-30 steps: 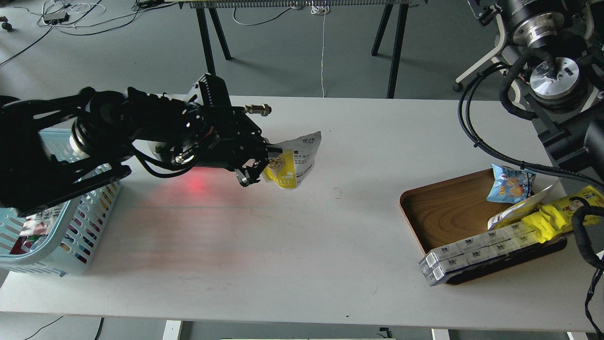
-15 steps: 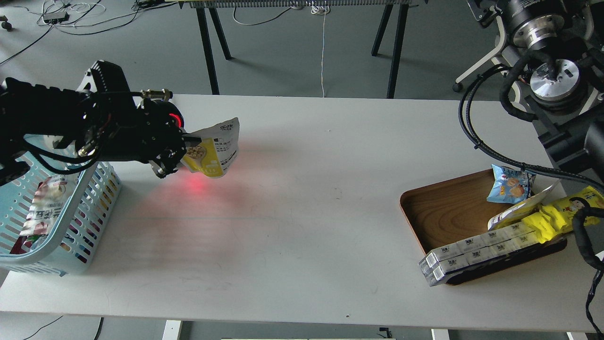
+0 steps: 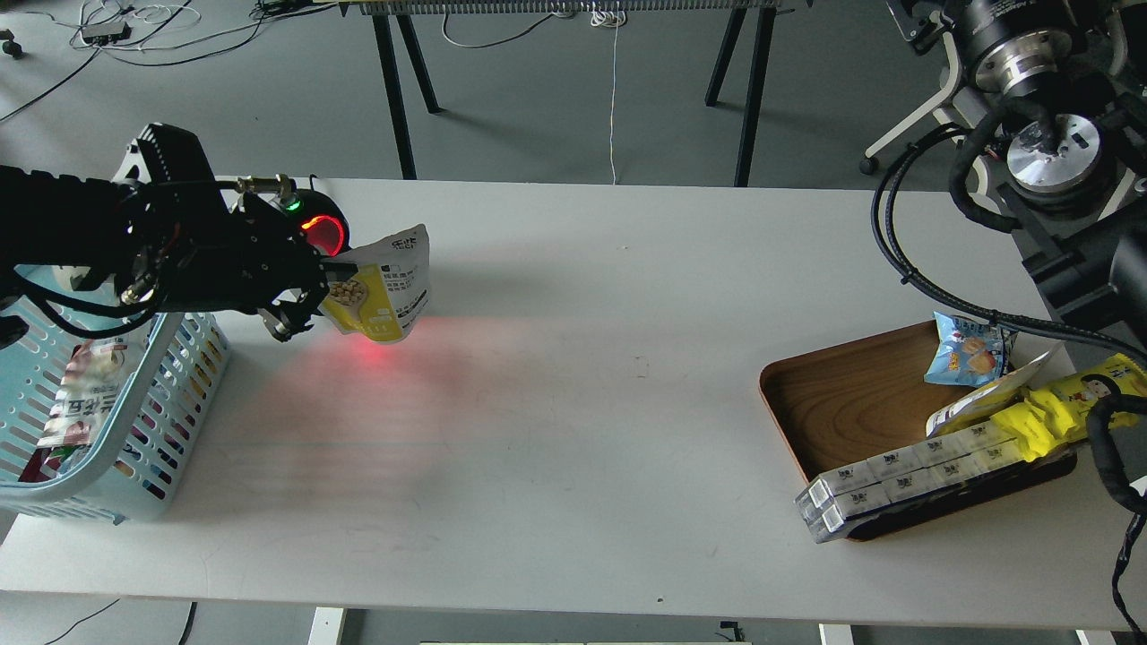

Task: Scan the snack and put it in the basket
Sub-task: 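Lift the packet with the left gripper toward the barcode scanner, then hold the packet in front of the scanner's red light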

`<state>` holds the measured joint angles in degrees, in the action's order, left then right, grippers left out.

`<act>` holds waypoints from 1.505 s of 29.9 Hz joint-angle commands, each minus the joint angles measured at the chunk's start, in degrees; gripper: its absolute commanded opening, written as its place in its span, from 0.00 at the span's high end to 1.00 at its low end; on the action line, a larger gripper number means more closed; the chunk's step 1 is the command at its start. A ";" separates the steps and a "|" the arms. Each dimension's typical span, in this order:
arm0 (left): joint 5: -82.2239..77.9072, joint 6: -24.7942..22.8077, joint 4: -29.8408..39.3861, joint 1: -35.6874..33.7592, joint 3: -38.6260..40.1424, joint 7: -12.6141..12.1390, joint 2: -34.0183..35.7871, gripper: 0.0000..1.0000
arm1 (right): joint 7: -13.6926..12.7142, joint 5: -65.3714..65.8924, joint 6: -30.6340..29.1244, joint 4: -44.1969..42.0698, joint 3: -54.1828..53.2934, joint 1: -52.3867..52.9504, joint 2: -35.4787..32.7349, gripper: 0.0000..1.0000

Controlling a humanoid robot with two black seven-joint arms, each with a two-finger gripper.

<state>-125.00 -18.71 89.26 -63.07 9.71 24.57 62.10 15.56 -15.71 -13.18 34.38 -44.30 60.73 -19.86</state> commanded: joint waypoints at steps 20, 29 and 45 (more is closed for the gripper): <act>0.00 -0.28 -5.58 0.14 0.31 -1.36 -6.28 0.99 | 0.62 -0.02 -0.27 0.08 -0.17 0.00 0.26 0.00; 0.00 -0.37 -6.29 -0.12 0.48 -1.81 -7.52 0.99 | 0.62 -0.02 -0.53 0.08 -0.08 0.09 0.09 0.00; 0.00 -0.54 -3.22 -0.83 6.11 -0.93 -3.57 0.99 | 0.62 -0.02 -0.44 0.16 -0.17 0.26 0.09 0.00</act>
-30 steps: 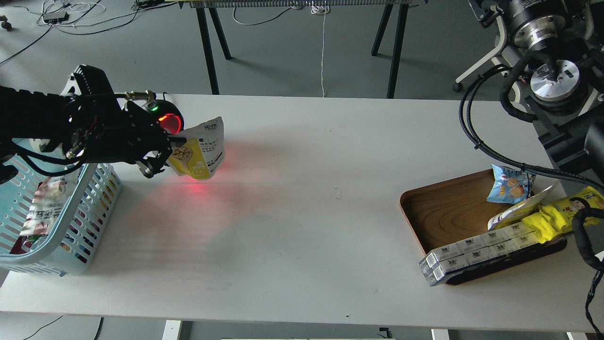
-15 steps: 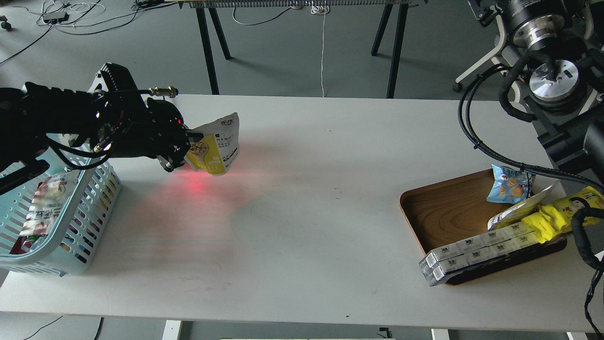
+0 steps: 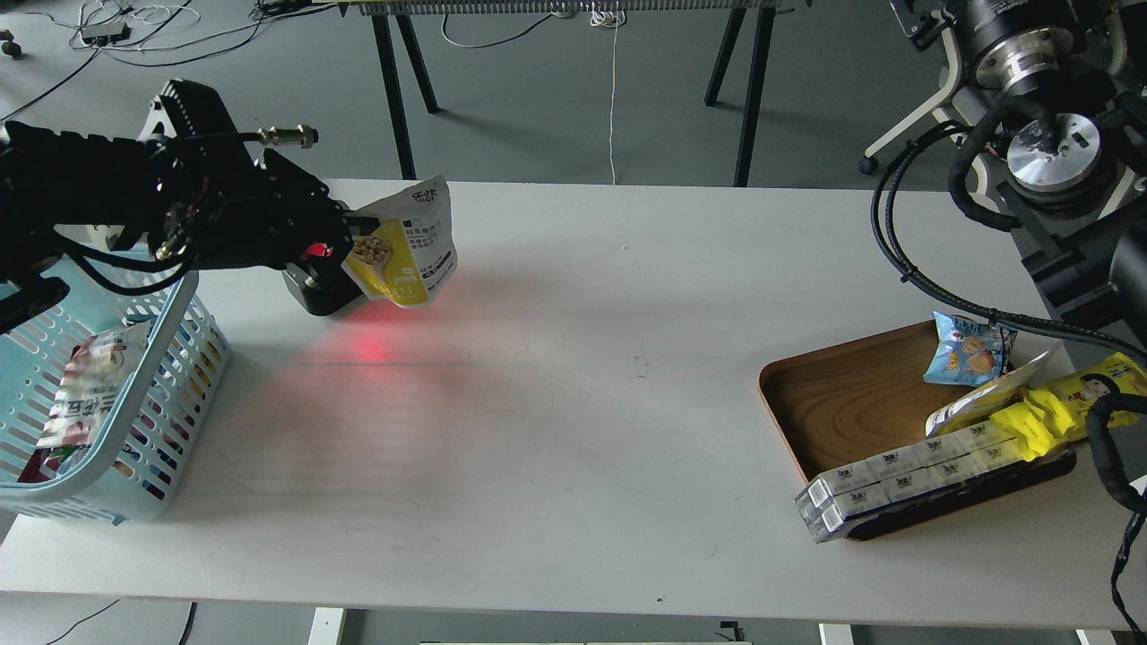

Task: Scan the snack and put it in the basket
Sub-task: 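Hold the packet in front of the scanner's red light, then move the packet over the blue basket and drop it in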

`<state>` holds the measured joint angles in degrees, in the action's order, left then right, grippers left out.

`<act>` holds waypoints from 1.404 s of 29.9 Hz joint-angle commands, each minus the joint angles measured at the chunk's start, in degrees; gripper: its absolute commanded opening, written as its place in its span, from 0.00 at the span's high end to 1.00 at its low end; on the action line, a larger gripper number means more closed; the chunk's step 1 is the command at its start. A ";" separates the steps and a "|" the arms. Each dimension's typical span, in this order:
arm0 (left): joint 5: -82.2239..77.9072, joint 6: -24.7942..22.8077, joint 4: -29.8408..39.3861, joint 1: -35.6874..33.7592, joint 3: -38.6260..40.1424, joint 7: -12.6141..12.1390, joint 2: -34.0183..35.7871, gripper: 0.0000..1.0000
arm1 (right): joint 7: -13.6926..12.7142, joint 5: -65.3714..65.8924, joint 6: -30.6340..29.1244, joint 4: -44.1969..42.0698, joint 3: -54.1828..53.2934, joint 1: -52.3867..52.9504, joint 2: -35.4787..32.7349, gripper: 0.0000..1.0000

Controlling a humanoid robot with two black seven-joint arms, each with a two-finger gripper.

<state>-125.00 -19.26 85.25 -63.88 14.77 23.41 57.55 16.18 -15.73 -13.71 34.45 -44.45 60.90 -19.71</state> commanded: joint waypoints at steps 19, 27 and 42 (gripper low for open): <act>0.00 0.54 4.22 2.80 0.26 0.58 2.31 0.99 | -0.09 0.09 0.08 0.00 0.07 0.09 -1.12 0.00; 0.00 1.15 6.06 3.24 0.87 0.94 5.81 0.99 | -0.09 0.09 0.08 0.09 0.07 0.09 -1.12 0.00; 0.00 11.96 11.07 2.89 4.04 4.59 29.45 0.99 | 0.00 0.09 -0.01 0.00 0.07 -0.17 -0.95 0.00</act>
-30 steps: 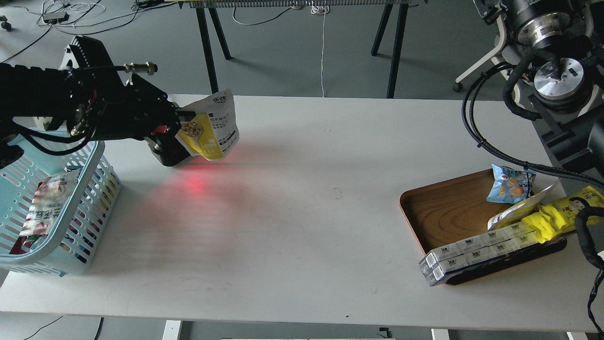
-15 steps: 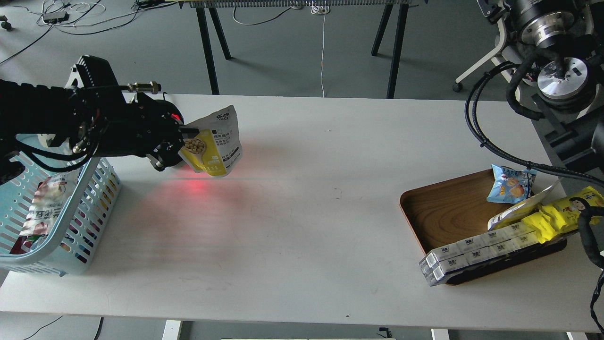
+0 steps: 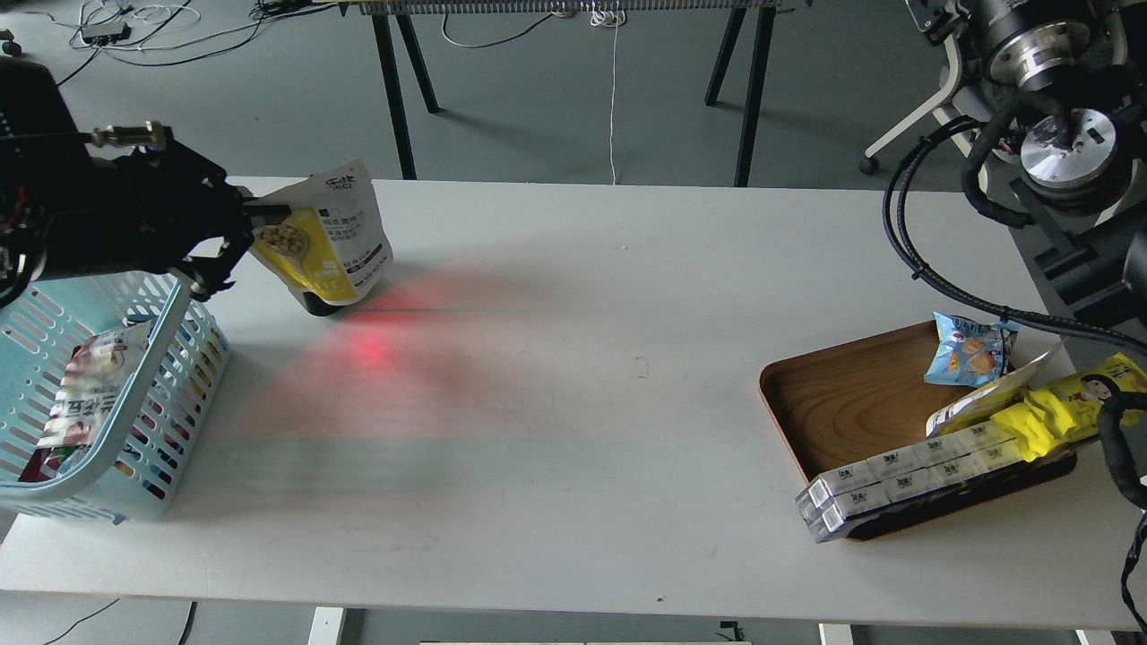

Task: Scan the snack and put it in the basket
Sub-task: 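Move the packet over the blue basket and drop it in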

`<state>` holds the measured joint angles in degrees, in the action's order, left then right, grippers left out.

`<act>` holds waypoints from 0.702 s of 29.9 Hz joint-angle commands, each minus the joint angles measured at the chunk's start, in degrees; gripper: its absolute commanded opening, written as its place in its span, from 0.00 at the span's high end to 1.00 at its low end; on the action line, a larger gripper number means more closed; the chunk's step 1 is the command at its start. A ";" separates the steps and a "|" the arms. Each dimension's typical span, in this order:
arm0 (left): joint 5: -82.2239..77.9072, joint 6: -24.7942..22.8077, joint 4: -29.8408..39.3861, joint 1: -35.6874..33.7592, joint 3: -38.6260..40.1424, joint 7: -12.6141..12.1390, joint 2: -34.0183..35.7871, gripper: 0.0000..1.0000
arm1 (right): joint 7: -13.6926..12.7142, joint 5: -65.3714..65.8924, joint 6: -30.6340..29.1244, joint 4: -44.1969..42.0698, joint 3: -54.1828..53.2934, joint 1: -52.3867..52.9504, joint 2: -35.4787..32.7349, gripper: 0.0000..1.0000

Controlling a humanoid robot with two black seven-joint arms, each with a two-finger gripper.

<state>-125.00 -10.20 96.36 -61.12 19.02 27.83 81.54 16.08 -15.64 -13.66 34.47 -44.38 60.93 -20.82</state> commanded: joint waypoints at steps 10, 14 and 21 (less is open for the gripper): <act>1.34 5.71 -0.65 0.12 -5.30 0.17 18.46 0.99 | 0.18 0.00 -0.05 -0.11 0.00 -0.20 0.95 0.00; 1.34 8.96 -2.67 0.12 -11.27 0.17 18.46 0.99 | 0.18 0.00 -0.05 -0.11 0.08 -0.12 0.95 0.00; 1.34 14.86 -4.25 0.12 -19.98 0.17 18.46 0.99 | 0.18 0.00 -0.05 -0.11 0.17 -0.03 0.95 0.00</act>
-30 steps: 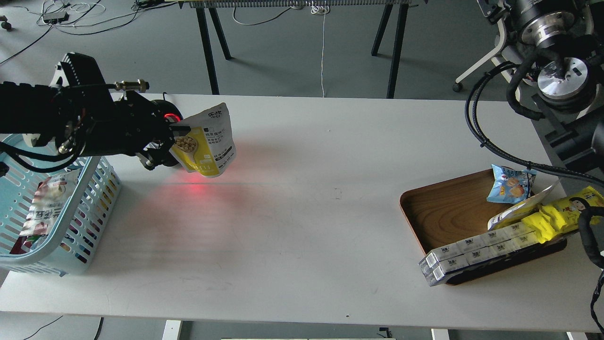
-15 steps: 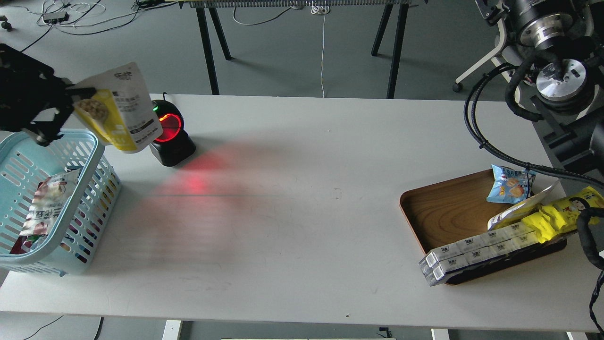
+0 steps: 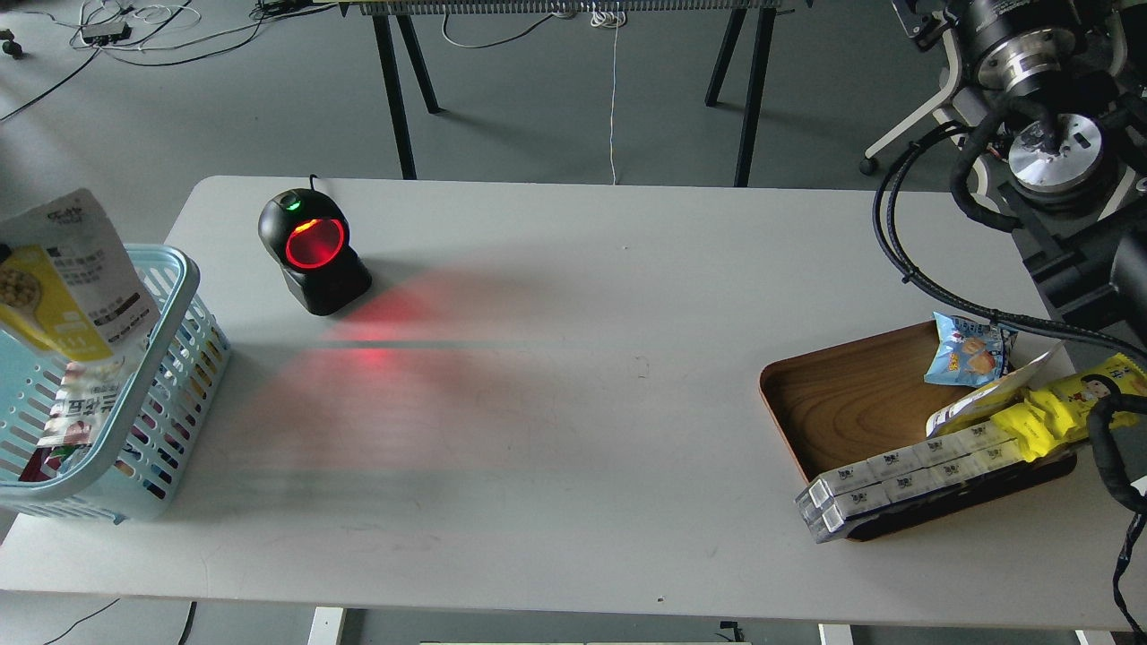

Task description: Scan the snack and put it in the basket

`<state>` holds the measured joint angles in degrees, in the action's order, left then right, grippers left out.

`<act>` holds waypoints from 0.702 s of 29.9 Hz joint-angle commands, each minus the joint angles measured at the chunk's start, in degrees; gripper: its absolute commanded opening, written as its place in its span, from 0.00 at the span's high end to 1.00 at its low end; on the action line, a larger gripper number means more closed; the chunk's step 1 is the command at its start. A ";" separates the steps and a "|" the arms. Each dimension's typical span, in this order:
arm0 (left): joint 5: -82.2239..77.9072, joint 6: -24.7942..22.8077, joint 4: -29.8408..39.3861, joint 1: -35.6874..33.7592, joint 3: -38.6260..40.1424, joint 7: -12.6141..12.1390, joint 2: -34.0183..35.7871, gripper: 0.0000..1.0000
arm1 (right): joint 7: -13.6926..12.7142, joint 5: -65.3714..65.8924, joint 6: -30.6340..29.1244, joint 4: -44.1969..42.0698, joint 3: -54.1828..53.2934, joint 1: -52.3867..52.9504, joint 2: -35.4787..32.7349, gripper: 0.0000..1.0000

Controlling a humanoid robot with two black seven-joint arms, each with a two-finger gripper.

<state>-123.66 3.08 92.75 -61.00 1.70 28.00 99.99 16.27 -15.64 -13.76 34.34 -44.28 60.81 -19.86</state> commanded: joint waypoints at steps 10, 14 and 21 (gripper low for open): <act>0.00 1.76 -1.17 0.00 -4.34 0.00 0.01 0.98 | -0.09 0.00 0.05 0.11 0.07 0.18 0.00 0.00; 0.00 1.76 -2.57 -0.35 -4.25 0.00 0.01 0.98 | -0.09 0.00 0.14 0.11 0.16 0.36 0.00 0.00; 0.09 1.76 -3.54 -0.44 -4.34 0.00 0.01 0.98 | -0.01 0.00 0.23 0.20 0.16 0.36 0.00 0.00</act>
<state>-123.57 4.84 89.41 -61.42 -2.57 28.00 100.01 16.20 -15.64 -13.55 34.50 -44.12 61.17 -19.86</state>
